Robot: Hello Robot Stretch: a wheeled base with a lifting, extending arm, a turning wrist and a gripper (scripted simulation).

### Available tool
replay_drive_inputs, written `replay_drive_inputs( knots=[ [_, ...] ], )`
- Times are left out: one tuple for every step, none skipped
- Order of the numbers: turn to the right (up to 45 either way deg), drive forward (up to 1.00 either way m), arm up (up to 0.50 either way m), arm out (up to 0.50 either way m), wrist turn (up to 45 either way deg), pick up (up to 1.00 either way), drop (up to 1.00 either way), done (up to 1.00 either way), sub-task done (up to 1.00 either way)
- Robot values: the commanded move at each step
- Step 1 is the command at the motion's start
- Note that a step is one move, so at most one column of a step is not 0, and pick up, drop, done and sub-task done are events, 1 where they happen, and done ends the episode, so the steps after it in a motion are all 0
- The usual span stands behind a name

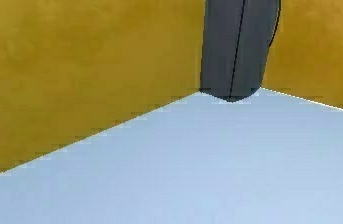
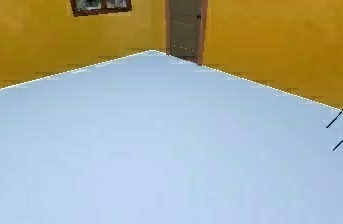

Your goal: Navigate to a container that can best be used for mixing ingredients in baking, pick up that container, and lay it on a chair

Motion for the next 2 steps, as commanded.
replay_drive_inputs(
  knots=[
    [-42.0,0.00,0.00,0.00,0.0,0.00,0.00,0.00,0.00],
    [0.0,1.00,0.00,0.00,0.0,0.00,0.00,0.00,0.00]
  ],
)
